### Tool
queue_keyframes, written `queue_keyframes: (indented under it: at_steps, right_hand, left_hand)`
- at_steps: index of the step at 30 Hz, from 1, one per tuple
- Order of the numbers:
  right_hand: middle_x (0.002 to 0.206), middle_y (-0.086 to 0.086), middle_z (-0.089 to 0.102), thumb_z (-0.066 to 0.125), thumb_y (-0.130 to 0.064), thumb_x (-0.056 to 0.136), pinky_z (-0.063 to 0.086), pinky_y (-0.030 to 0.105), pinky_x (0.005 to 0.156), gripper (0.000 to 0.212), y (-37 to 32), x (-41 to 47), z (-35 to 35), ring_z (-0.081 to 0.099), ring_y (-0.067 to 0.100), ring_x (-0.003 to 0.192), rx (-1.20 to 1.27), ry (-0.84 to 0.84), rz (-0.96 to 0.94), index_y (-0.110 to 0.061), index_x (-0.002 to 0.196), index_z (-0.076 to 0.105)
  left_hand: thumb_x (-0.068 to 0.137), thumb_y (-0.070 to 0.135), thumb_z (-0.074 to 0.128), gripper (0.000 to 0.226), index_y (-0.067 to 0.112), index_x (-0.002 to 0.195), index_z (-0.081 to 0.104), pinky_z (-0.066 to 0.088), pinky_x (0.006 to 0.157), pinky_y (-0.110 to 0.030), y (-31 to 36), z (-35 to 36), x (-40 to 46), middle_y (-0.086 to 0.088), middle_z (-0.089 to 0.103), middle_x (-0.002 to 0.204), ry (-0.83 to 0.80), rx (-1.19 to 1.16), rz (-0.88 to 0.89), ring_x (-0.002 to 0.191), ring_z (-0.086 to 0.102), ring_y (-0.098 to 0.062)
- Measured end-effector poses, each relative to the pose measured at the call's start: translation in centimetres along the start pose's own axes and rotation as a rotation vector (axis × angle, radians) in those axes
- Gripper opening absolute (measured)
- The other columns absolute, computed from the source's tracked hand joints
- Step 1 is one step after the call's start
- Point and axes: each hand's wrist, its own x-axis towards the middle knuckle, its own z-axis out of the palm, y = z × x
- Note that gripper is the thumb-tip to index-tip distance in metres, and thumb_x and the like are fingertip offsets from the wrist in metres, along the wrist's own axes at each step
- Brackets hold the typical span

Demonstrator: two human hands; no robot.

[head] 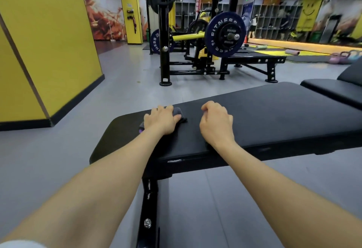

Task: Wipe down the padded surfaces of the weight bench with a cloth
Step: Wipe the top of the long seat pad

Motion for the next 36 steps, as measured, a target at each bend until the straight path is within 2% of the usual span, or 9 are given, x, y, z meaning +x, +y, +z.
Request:
queue_keyframes:
  at_steps: [6, 17, 20, 24, 26, 28, 30, 33, 36]
  right_hand:
    - [0.117, 0.007, 0.056, 0.037, -0.004, 0.091, 0.031, 0.041, 0.094, 0.031, 4.8, -1.3, -5.0, 0.046, 0.027, 0.112, -0.006, 0.082, 0.204, -0.01, 0.117, 0.053]
    - [0.119, 0.008, 0.054, 0.04, -0.007, 0.092, 0.035, 0.038, 0.089, 0.03, 6.3, -6.2, -8.8, 0.046, 0.028, 0.112, -0.055, 0.041, 0.219, -0.009, 0.119, 0.052]
    - [0.115, 0.008, 0.055, 0.041, -0.01, 0.093, 0.041, 0.037, 0.087, 0.025, 6.4, -7.4, -9.2, 0.05, 0.026, 0.106, 0.047, 0.005, 0.189, -0.008, 0.115, 0.053]
    - [0.104, 0.001, 0.058, 0.041, -0.03, 0.098, 0.04, 0.023, 0.07, 0.024, 4.4, -8.3, -9.6, 0.056, 0.016, 0.093, 0.467, -0.069, 0.149, -0.017, 0.113, 0.054]
    - [0.108, -0.002, 0.058, 0.045, -0.034, 0.096, 0.044, 0.017, 0.06, 0.031, 2.9, -8.4, -9.6, 0.06, 0.012, 0.087, 0.7, -0.127, 0.167, -0.023, 0.125, 0.05]
    - [0.111, -0.003, 0.052, 0.052, -0.026, 0.093, 0.046, 0.018, 0.049, 0.042, 2.2, -8.2, -9.6, 0.061, 0.012, 0.076, 0.78, -0.176, 0.154, -0.029, 0.134, 0.043]
    - [0.116, 0.002, 0.044, 0.053, -0.014, 0.086, 0.049, 0.018, 0.048, 0.055, 1.9, -7.5, -9.1, 0.06, 0.015, 0.072, 0.655, -0.212, 0.1, -0.033, 0.136, 0.039]
    - [0.118, 0.006, 0.04, 0.049, -0.008, 0.084, 0.05, 0.031, 0.079, 0.057, 1.2, -6.2, -7.9, 0.052, 0.025, 0.095, 0.384, -0.16, 0.035, -0.032, 0.135, 0.041]
    - [0.13, 0.008, 0.033, 0.049, -0.008, 0.086, 0.038, 0.038, 0.088, 0.058, 0.9, -5.5, -6.3, 0.036, 0.033, 0.11, -0.177, -0.112, -0.167, -0.031, 0.138, 0.037]
  left_hand:
    - [0.095, 0.051, 0.034, 0.039, 0.018, 0.113, 0.044, 0.035, 0.088, -0.045, 6.0, -0.1, -3.8, -0.008, 0.047, 0.122, 0.007, -0.024, 0.211, 0.116, 0.043, -0.03]
    - [0.094, 0.052, 0.034, 0.034, 0.019, 0.103, 0.041, 0.038, 0.087, -0.042, 10.6, -1.8, -9.5, -0.008, 0.048, 0.117, -0.136, -0.161, 0.279, 0.113, 0.045, -0.03]
    - [0.096, 0.052, 0.03, 0.049, 0.014, 0.124, 0.04, 0.037, 0.098, -0.043, 11.5, -2.7, -10.3, -0.011, 0.046, 0.128, -0.154, -0.474, 0.15, 0.119, 0.043, -0.032]
    - [0.093, 0.061, 0.026, 0.068, 0.008, 0.134, 0.042, 0.042, 0.097, -0.037, 13.0, -4.3, -10.5, -0.01, 0.054, 0.127, -0.347, -1.171, -0.14, 0.111, 0.053, -0.025]
    - [0.087, 0.07, 0.026, 0.078, 0.008, 0.126, 0.051, 0.048, 0.09, -0.043, 12.9, -4.7, -10.5, -0.014, 0.06, 0.122, -0.557, -1.574, -0.253, 0.105, 0.06, -0.028]
    - [0.086, 0.073, 0.017, 0.085, 0.006, 0.124, 0.053, 0.048, 0.077, -0.044, 12.1, -5.0, -10.8, -0.016, 0.058, 0.124, -0.685, -1.797, -0.257, 0.102, 0.06, -0.03]
    - [0.087, 0.072, 0.011, 0.087, 0.005, 0.129, 0.048, 0.044, 0.08, -0.044, 10.9, -5.3, -10.9, -0.016, 0.053, 0.131, -0.689, -1.816, -0.241, 0.109, 0.055, -0.031]
    - [0.093, 0.063, 0.018, 0.073, 0.008, 0.133, 0.046, 0.042, 0.098, -0.039, 9.0, -5.2, -10.1, -0.013, 0.053, 0.134, -0.531, -1.685, -0.28, 0.118, 0.053, -0.036]
    - [0.097, 0.035, 0.037, 0.035, 0.009, 0.106, 0.059, 0.041, 0.074, -0.03, 7.2, -4.7, -8.5, -0.008, 0.059, 0.104, -0.153, -1.212, -0.331, 0.091, 0.052, -0.025]
